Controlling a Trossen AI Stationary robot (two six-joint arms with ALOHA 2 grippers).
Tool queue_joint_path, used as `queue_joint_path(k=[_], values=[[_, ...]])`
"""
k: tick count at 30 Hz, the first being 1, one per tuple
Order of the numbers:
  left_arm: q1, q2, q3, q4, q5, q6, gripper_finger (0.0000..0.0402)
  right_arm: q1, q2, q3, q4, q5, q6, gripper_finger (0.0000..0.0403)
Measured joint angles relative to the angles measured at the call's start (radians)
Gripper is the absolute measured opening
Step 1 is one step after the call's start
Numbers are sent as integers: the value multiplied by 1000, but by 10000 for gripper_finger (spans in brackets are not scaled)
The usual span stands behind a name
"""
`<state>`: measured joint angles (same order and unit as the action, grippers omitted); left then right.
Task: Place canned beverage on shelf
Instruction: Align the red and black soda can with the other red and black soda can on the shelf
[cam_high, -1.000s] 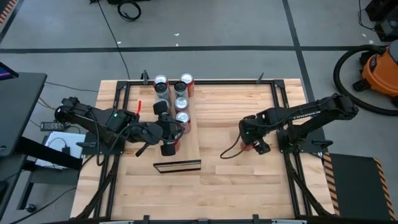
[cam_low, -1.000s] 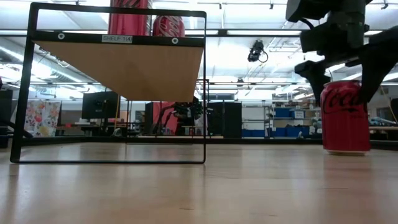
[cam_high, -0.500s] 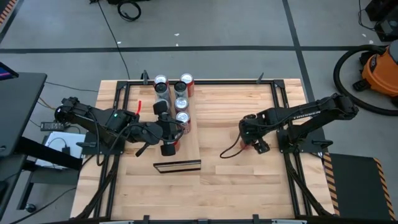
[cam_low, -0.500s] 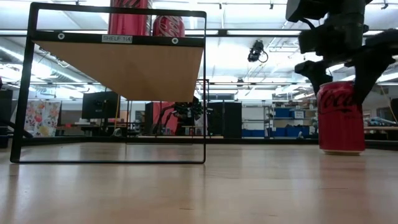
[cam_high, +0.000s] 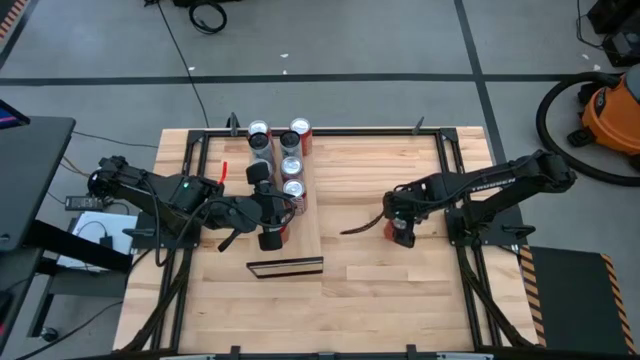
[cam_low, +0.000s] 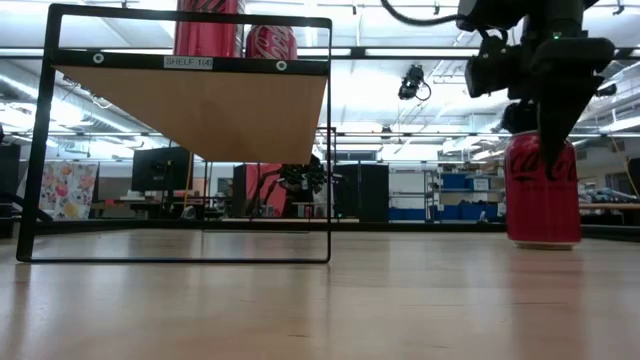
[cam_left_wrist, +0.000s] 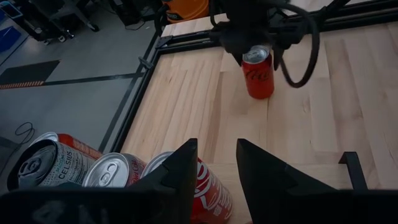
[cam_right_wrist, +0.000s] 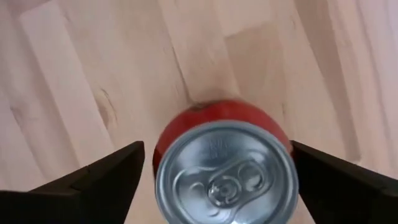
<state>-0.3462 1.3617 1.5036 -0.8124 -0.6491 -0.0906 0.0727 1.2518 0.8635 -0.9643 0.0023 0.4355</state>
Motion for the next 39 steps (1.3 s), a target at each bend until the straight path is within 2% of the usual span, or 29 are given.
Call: queue_joint_path(k=[2, 9, 12, 15, 20, 24, 27, 30, 35, 37, 39], values=[[0, 0, 0, 0, 0, 0, 121, 0, 0, 0, 8, 0, -92, 395], [2, 0, 0, 0, 0, 5, 121, 0, 0, 0, 3, -30, -644, 386], [2, 0, 0, 0, 0, 0, 121, 0, 0, 0, 3, -25, -834, 386], [2, 0, 0, 0, 0, 0, 121, 0, 0, 0, 3, 7, -936, 386], [0, 0, 0, 0, 0, -1, 121, 0, 0, 0, 2, 37, -993, 382], [0, 0, 0, 0, 0, -4, 121, 0, 0, -1, 1, 30, -911, 358], [0, 0, 0, 0, 0, -5, 121, 0, 0, -1, 6, 30, -735, 331], [0, 0, 0, 0, 0, -5, 121, -1, -2, 0, 6, 28, -489, 318], [0, 0, 0, 0, 0, -5, 121, -1, -3, 2, 8, -47, -15, 338], [0, 0, 0, 0, 0, -5, 121, 0, 0, -1, 12, -55, 85, 356], [0, 0, 0, 0, 0, -5, 121, 0, 2, -3, 14, -50, 107, 374]])
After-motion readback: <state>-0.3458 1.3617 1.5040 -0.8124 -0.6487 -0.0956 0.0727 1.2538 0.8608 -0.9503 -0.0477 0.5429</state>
